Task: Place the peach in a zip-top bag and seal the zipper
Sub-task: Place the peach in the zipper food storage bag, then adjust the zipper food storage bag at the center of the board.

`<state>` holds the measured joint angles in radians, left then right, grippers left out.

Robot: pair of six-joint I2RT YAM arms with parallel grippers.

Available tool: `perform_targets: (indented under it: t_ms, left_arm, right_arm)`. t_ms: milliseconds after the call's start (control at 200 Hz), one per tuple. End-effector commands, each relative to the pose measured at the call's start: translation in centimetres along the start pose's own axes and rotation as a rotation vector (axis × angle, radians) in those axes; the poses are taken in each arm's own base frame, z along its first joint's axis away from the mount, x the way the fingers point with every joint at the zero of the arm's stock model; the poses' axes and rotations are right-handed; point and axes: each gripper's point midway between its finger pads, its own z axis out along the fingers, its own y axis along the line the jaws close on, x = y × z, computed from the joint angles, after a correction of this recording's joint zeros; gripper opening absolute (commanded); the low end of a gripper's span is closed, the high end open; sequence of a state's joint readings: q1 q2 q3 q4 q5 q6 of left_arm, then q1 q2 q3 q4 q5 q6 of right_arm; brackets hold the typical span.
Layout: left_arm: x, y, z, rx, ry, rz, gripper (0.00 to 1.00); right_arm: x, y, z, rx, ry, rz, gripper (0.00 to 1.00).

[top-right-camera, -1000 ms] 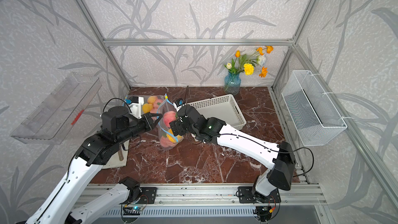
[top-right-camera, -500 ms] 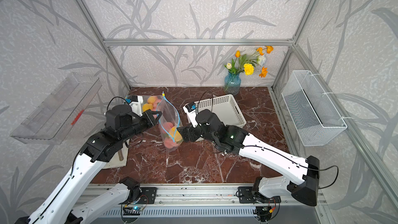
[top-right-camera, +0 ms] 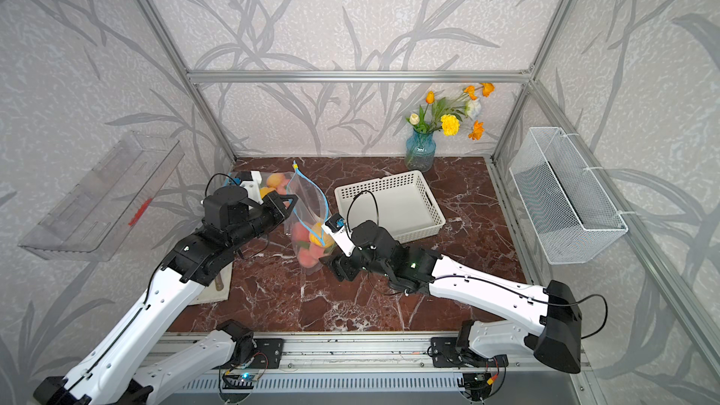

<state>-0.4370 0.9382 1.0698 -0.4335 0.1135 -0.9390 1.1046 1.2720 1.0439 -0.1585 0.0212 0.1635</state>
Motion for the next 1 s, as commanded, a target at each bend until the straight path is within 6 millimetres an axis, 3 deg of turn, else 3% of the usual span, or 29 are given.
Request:
perform_targets:
  t_ms: [0,280,605,840,995]
  left_arm:
    - [-0.4,-0.5,-0.5,0.024,-0.019,-0.004,0.00]
    - [-0.5,-1.3,-1.2,0.057,-0.019,0.006,0.01]
    - [-0.9,-1.2,-2.8,0.062,-0.048,0.034,0.07]
    - [-1.1,-1.8,-4.5,0.072,-0.048,0.090,0.45]
    - [-1.3,-0.4,-6.0,-0.001,-0.072,0.163,0.72]
  right_arm:
    - [-3.5,0.2,0.2,0.009,-0.145,0.015,0.67]
    - [-4.5,-0.5,2.3,0.060,-0.151,0.002,0.52]
    - [-5.5,-1.1,0.9,0.095,-0.179,0.012,0.20]
    - [-6.3,-0.2,0.5,0.039,-0.095,-0.073,0.00]
    - [-6.9,-0.8,-0.4,0.038,-0.074,-0.138,0.00]
